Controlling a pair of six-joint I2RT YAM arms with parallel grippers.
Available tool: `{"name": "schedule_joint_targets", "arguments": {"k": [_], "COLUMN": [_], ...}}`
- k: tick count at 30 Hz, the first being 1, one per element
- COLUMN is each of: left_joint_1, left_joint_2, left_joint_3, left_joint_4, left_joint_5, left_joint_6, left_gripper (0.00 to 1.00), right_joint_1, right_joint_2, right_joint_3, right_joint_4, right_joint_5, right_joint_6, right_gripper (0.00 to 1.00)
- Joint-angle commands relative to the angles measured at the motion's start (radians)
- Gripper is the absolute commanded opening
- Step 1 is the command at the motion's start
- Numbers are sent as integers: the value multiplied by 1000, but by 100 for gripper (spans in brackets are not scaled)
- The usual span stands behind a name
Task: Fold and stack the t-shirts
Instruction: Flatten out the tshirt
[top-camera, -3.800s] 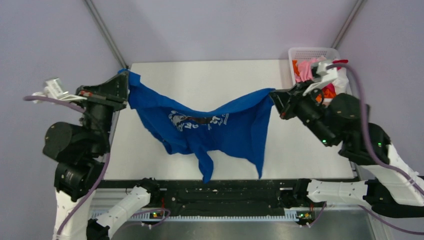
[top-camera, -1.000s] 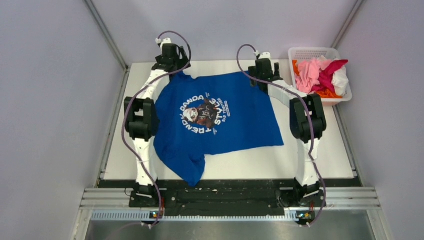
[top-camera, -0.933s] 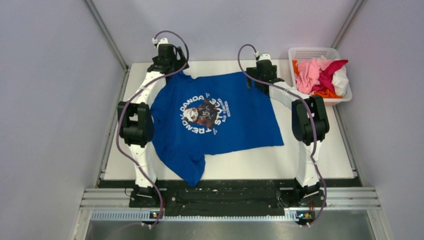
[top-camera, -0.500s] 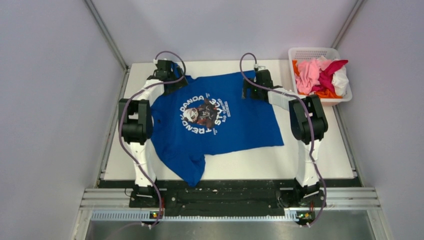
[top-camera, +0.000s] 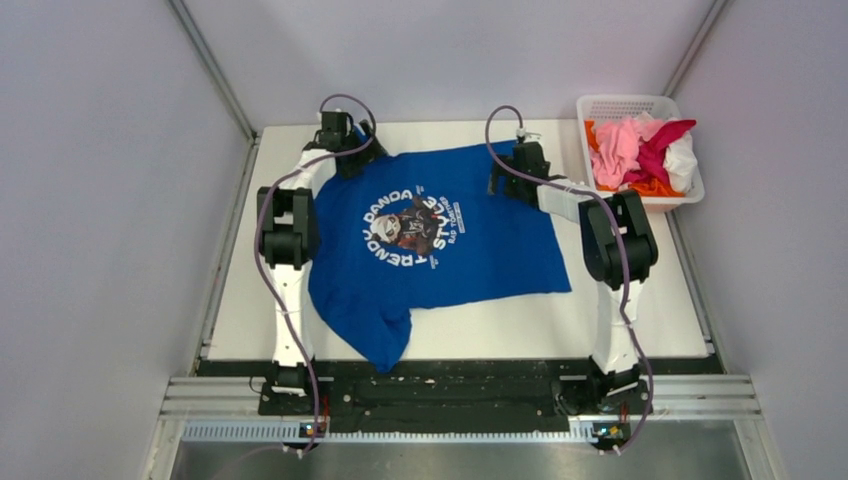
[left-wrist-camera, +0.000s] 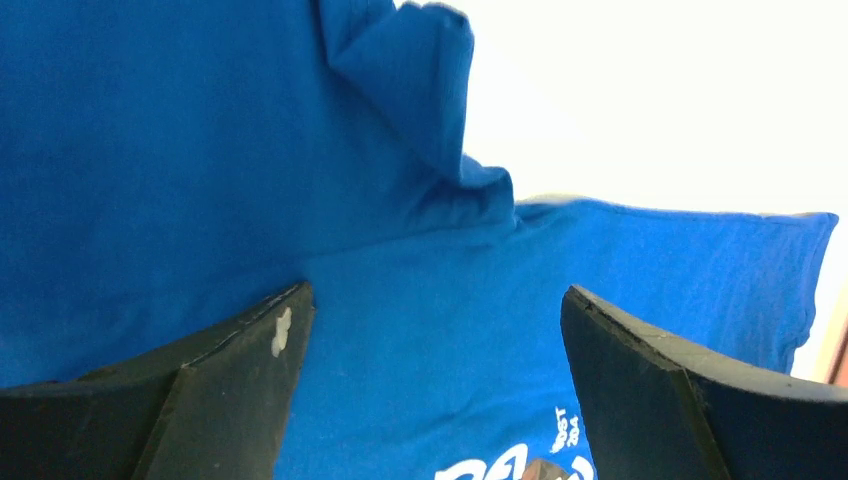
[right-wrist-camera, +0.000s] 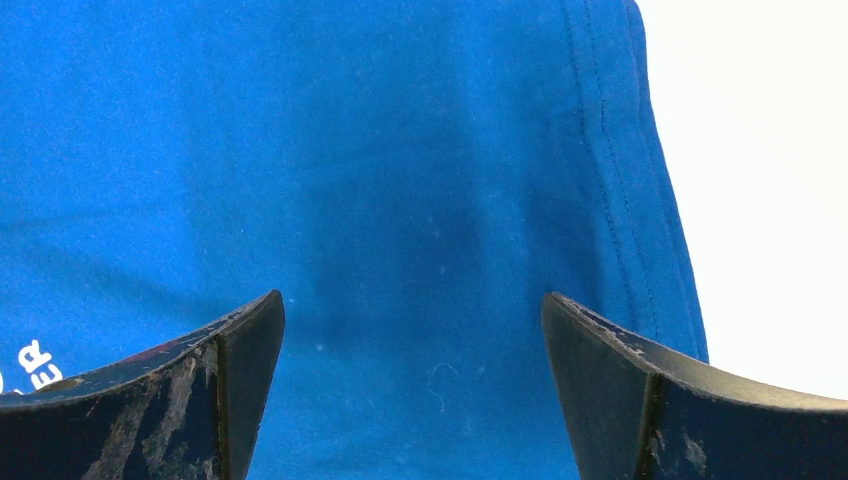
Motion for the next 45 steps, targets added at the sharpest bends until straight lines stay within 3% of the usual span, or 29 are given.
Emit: {"name": "schedule_joint_targets", "arguments": {"k": [1, 3, 7, 15, 19, 30, 36, 41, 45], "left_joint_1": [-3, -1, -2, -3, -3, -35, -47, -45, -44], "left_joint_2": [168, 208, 186, -21, -204, -600, -627, -531, -457], "left_joint_3": [247, 338, 337, 255, 77, -633, -793, -740, -659], "left_joint_4": [-74, -89, -61, -128, -130, -28, -41, -80, -136], "left_joint_5": [70, 96, 133, 81, 67, 83, 93, 49, -66], "left_joint_6": [-2, 0, 6, 100, 109, 42, 42, 51, 62], "left_gripper": [99, 99, 99, 99, 99, 99, 99, 99, 99], "right_joint_1": [-68, -90, -114, -115, -112, 25, 55, 55, 54], "right_joint_2": [4, -3, -21, -150, -253, -509, -558, -560, -541], "right_joint_3": [-26, -33, -35, 2, -58, -383, -504, -565, -603], "right_joint_4": [-91, -94, -79, -118, -116, -98, -68, -91, -102], "right_joint_5": [49, 49, 10, 19, 8, 78, 55, 80, 78], "right_joint_6": [32, 43, 53, 26, 31, 99, 168, 186, 231], "right_gripper": [99, 99, 99, 99, 99, 99, 99, 99, 99]}}
